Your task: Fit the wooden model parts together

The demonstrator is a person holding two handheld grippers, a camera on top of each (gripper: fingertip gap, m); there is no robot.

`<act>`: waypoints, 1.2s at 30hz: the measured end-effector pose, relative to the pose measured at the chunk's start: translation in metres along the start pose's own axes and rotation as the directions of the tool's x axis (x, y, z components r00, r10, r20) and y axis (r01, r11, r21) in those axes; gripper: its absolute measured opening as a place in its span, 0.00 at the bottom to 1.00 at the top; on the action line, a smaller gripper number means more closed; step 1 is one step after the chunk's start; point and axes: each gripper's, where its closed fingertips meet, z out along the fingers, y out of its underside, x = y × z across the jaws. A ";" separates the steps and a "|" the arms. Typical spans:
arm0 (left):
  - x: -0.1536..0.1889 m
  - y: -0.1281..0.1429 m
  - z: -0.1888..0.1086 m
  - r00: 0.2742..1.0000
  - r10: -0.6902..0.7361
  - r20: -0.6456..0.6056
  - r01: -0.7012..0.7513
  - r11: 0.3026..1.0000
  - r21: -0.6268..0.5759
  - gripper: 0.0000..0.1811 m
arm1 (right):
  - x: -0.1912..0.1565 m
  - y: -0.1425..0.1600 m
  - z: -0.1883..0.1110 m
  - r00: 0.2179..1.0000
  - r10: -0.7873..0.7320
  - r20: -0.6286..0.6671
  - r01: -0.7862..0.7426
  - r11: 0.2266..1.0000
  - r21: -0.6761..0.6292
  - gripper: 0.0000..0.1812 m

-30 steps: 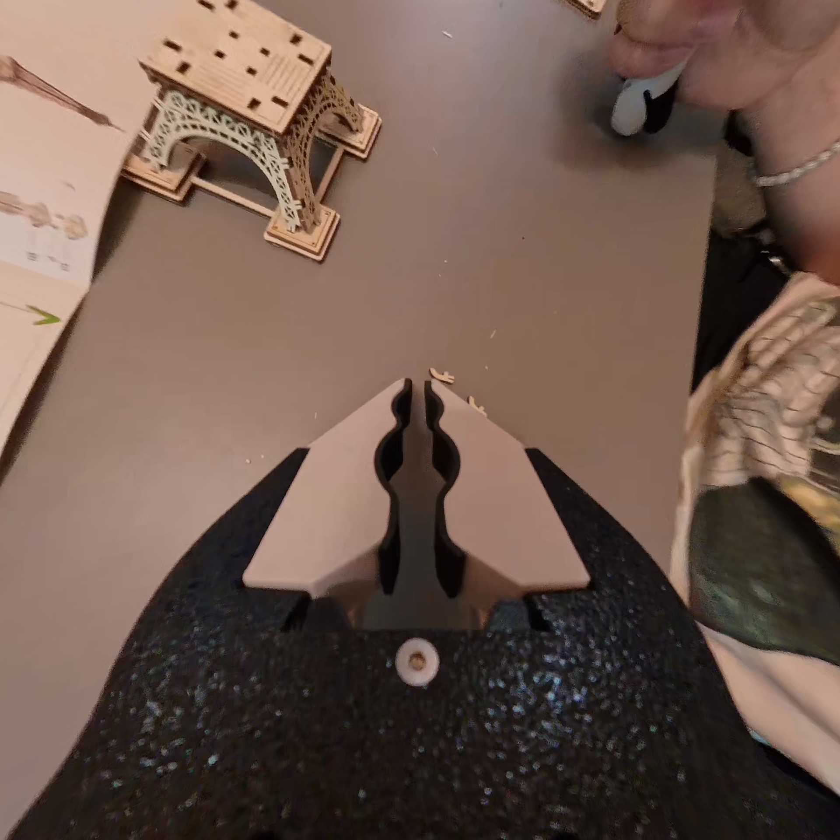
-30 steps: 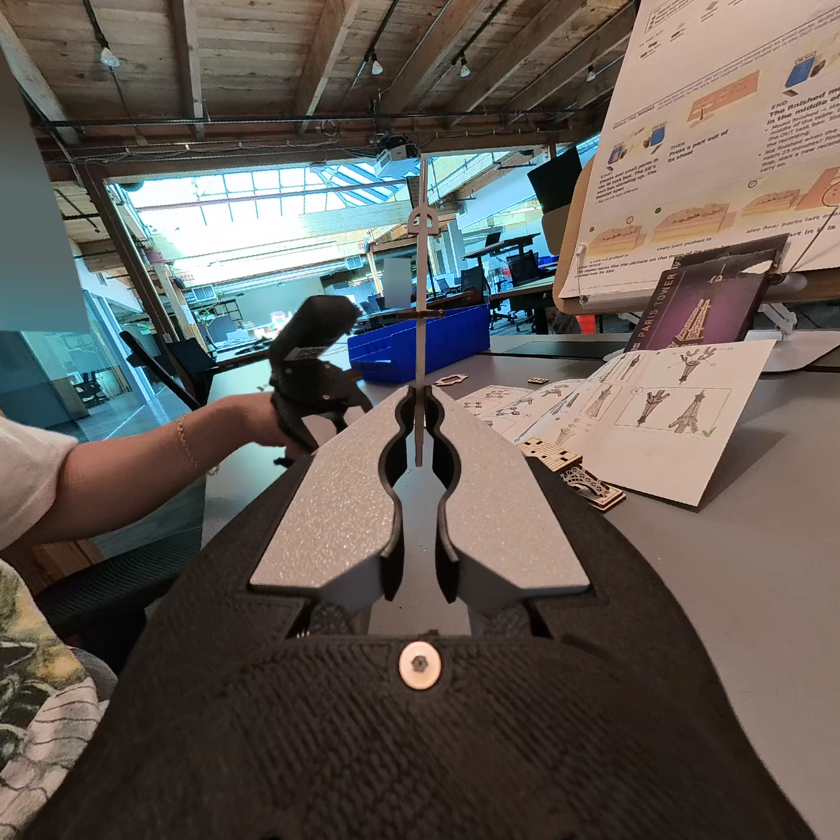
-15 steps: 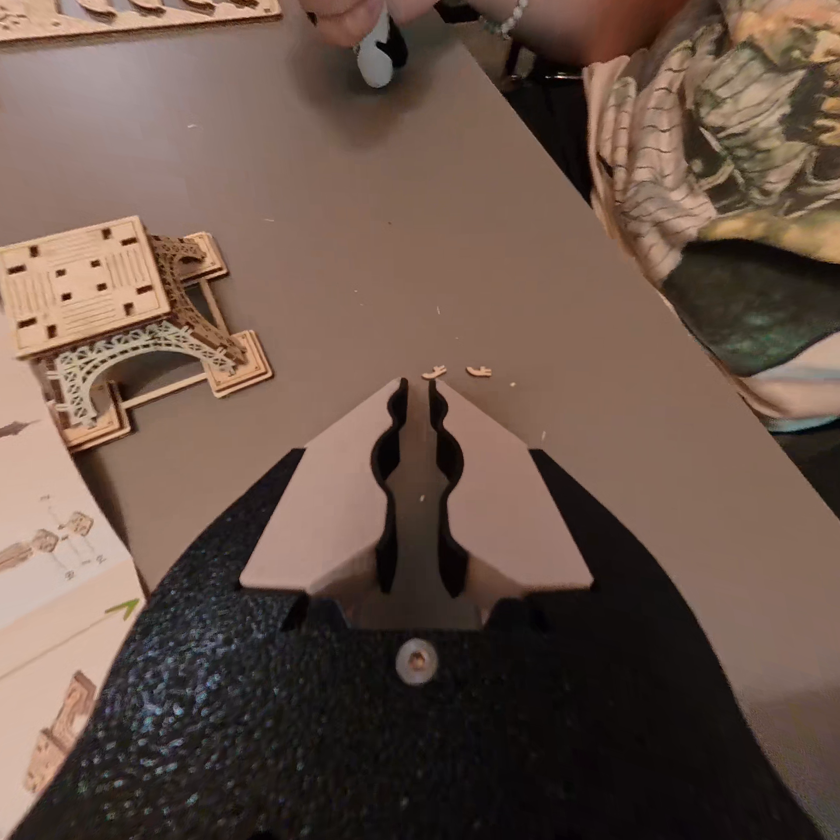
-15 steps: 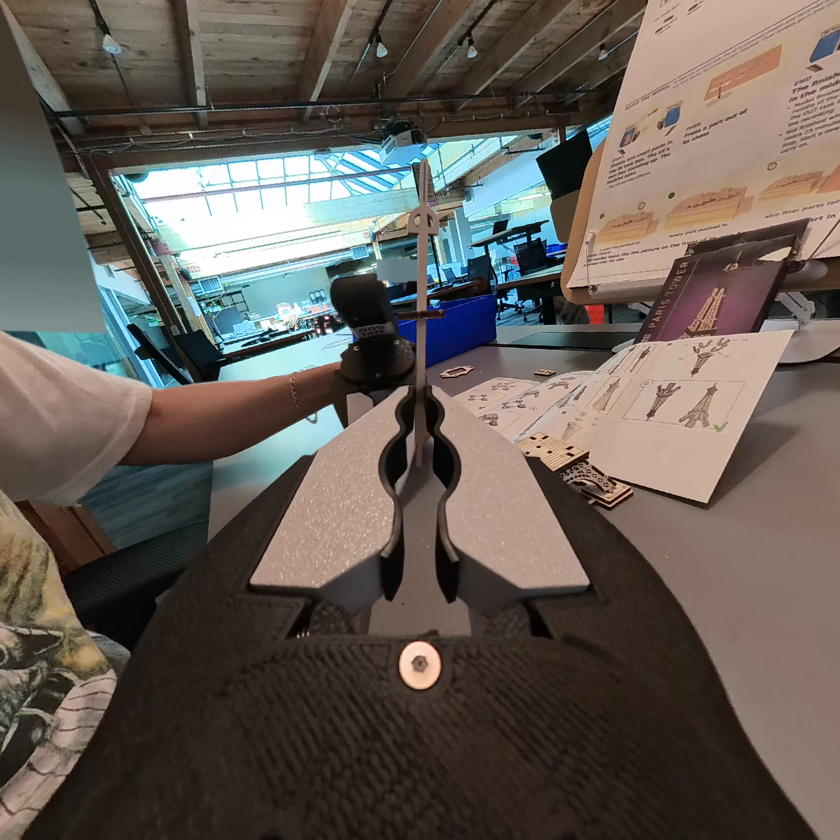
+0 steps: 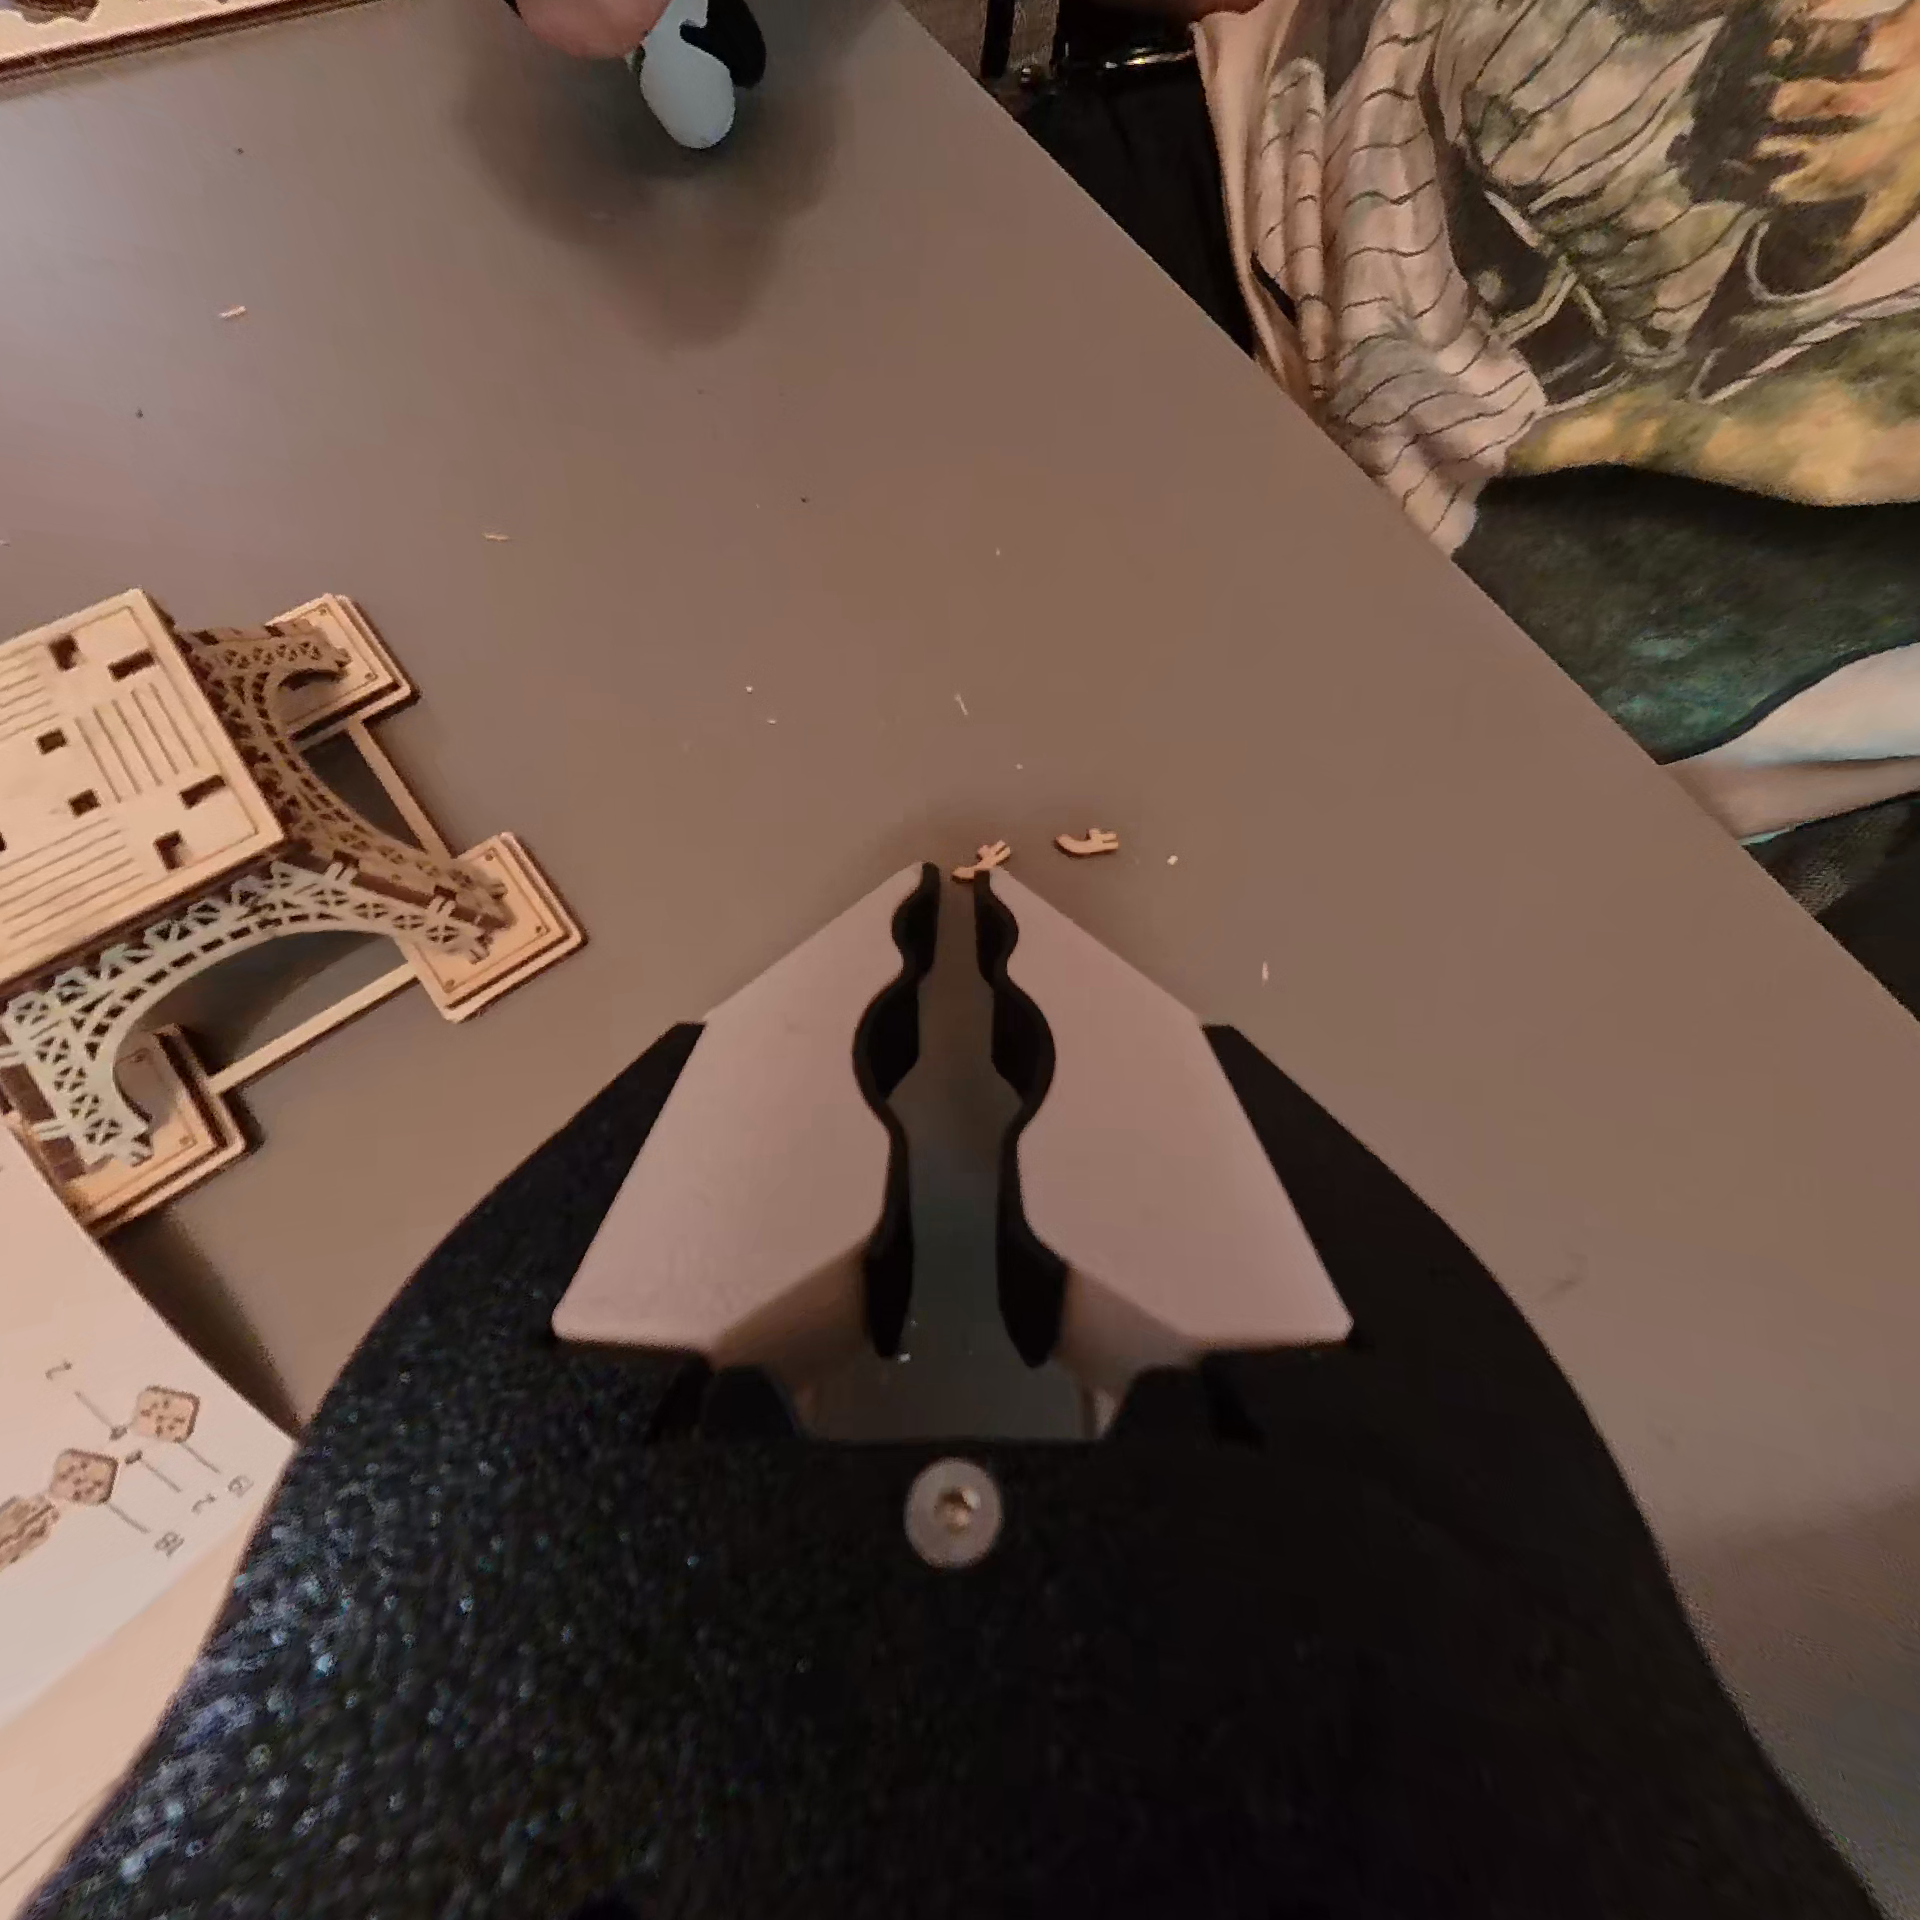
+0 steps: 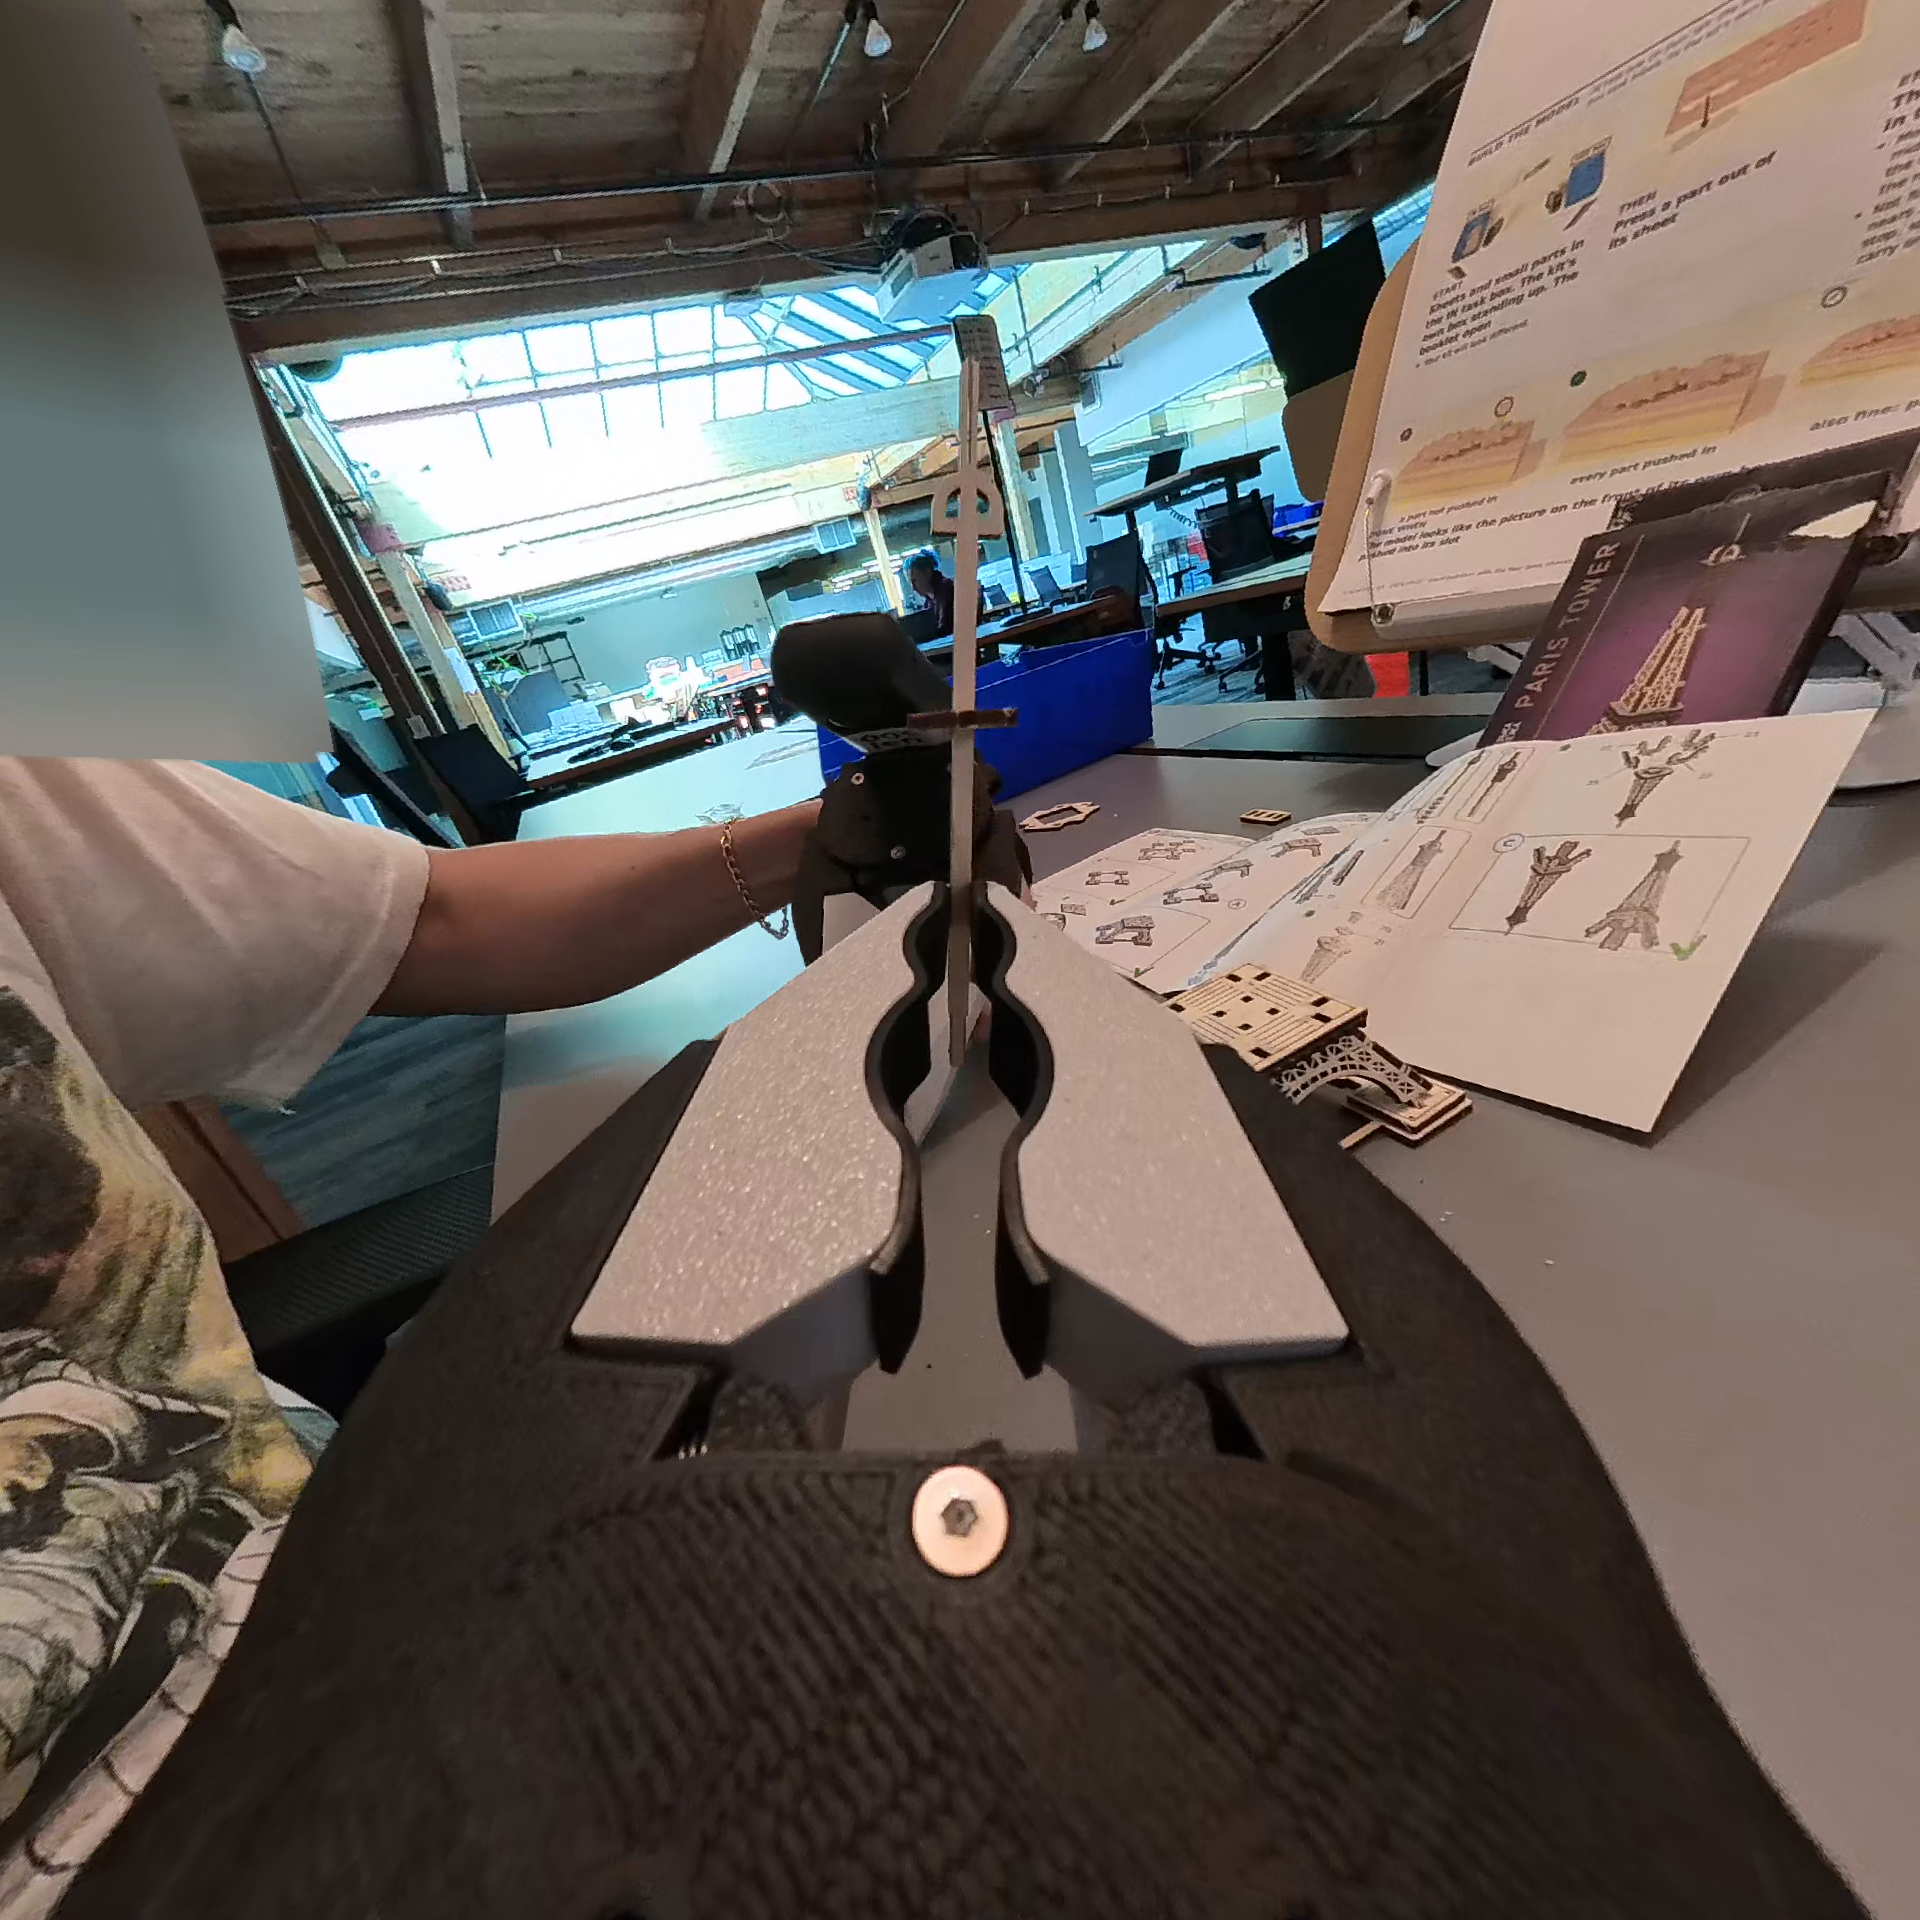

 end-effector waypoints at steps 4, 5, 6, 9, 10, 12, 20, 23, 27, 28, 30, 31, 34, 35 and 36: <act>0.001 -0.001 0.001 1.000 0.019 0.003 -0.019 1.000 -0.004 0.00 | 0.001 0.000 0.001 1.000 0.006 -0.003 -0.006 1.000 -0.002 0.01; 0.002 -0.001 0.002 1.000 0.023 0.004 -0.023 1.000 -0.004 0.00 | 0.001 0.001 0.001 1.000 0.005 -0.003 -0.005 1.000 -0.006 0.01; 0.002 -0.001 0.002 1.000 0.026 0.006 -0.026 1.000 -0.005 0.00 | 0.001 0.001 0.001 1.000 0.004 -0.002 -0.004 1.000 -0.011 0.01; 0.002 -0.001 0.002 0.999 0.035 0.020 -0.035 0.999 -0.007 0.00 | 0.000 0.003 0.003 1.000 -0.001 -0.002 0.001 1.000 -0.020 0.01; 0.003 0.000 0.002 0.999 0.027 0.020 -0.027 1.000 -0.007 0.00 | 0.000 0.003 0.003 1.000 -0.001 -0.002 0.001 1.000 -0.021 0.01; 0.001 -0.002 -0.001 0.999 -0.030 0.042 0.030 1.000 -0.004 0.01 | 0.000 0.003 0.002 1.000 -0.002 -0.004 0.002 1.000 -0.018 0.01; -0.004 -0.009 -0.009 0.835 -0.449 0.317 0.478 0.878 -0.013 0.01 | 0.002 0.001 0.001 1.000 0.010 -0.006 -0.010 1.000 -0.006 0.00; 0.000 -0.007 -0.006 0.697 -0.605 0.384 0.649 0.760 0.019 0.01 | 0.003 -0.001 0.000 1.000 0.023 -0.008 -0.023 1.000 0.009 0.00; 0.000 -0.002 -0.005 0.598 -0.644 0.478 0.724 0.690 0.024 0.02 | 0.005 -0.001 0.001 1.000 0.017 -0.020 -0.017 1.000 0.010 0.00; -0.001 -0.001 -0.005 0.581 -0.646 0.495 0.734 0.679 0.024 0.01 | 0.005 0.000 0.001 1.000 0.012 -0.024 -0.012 1.000 0.009 0.00; -0.002 0.002 -0.004 0.556 -0.662 0.503 0.756 0.654 0.025 0.01 | 0.005 -0.001 0.001 0.999 -0.001 -0.041 0.002 1.000 0.013 0.01; -0.001 0.002 -0.003 0.548 -0.677 0.492 0.766 0.642 0.031 0.01 | 0.005 -0.001 0.001 0.999 -0.009 -0.046 0.010 1.000 0.012 0.01; -0.001 -0.001 -0.001 0.537 -0.695 0.479 0.776 0.630 0.043 0.01 | 0.004 0.000 0.002 0.998 -0.038 -0.057 0.038 0.999 0.006 0.00; -0.001 -0.001 -0.001 0.535 -0.692 0.485 0.777 0.628 0.038 0.01 | 0.003 0.000 0.002 0.997 -0.048 -0.060 0.048 0.999 0.003 0.00; 0.000 -0.002 0.000 0.535 -0.690 0.488 0.778 0.627 0.034 0.00 | 0.002 0.001 0.003 0.997 -0.056 -0.061 0.056 0.998 0.000 0.00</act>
